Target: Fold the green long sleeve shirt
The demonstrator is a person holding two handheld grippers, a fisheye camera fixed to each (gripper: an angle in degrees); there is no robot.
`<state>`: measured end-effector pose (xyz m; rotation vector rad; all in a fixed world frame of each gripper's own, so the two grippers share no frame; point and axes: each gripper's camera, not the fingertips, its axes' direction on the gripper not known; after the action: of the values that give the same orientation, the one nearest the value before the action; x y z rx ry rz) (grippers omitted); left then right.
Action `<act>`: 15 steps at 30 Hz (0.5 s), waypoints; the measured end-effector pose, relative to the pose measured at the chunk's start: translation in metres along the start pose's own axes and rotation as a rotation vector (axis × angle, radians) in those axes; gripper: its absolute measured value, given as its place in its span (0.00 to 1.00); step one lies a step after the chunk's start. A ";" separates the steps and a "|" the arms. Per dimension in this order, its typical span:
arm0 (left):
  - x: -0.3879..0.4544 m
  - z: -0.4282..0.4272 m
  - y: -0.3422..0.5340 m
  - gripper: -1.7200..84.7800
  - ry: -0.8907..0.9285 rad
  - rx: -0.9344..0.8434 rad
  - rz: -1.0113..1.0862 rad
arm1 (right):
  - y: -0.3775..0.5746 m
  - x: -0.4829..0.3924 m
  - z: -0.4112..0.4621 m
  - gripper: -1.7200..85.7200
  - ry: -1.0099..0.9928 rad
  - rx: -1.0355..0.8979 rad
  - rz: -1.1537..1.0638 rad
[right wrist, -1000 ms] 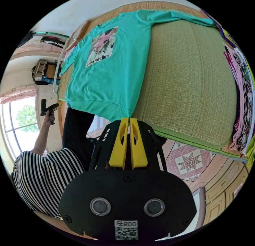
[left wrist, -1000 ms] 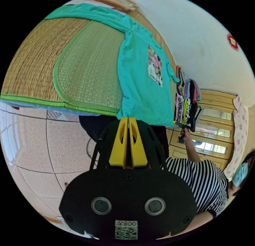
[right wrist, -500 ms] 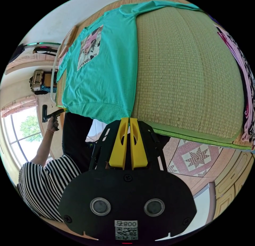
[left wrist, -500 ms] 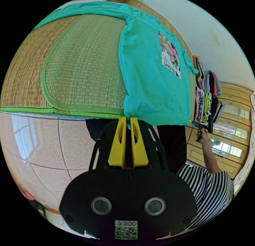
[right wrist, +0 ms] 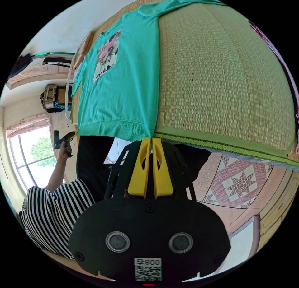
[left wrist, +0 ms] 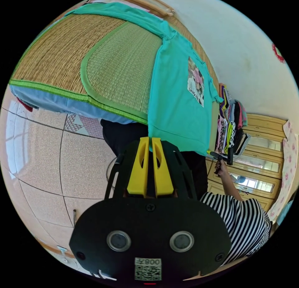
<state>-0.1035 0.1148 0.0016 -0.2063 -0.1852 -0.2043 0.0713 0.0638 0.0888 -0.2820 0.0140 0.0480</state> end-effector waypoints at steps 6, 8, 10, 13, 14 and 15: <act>0.009 -0.006 0.005 0.03 -0.017 0.024 -0.002 | 0.012 0.001 0.002 0.03 -0.024 0.029 0.002; 0.014 -0.010 0.007 0.03 -0.028 0.039 -0.003 | 0.016 0.002 0.005 0.03 -0.033 0.035 0.007; 0.019 -0.015 0.009 0.03 -0.043 0.060 -0.011 | 0.022 0.003 0.007 0.03 -0.050 0.049 0.017; 0.035 -0.025 0.010 0.02 -0.051 0.115 0.017 | 0.029 0.005 0.007 0.02 -0.070 0.069 0.028; 0.045 -0.027 0.008 0.02 -0.039 0.130 0.043 | 0.030 0.004 0.006 0.02 -0.072 0.076 0.025; 0.056 -0.026 0.003 0.02 -0.037 0.128 0.068 | 0.030 0.001 0.004 0.02 -0.065 0.089 0.019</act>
<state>-0.0452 0.1016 -0.0124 -0.0895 -0.2270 -0.1204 0.0704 0.0936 0.0845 -0.1911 -0.0452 0.0750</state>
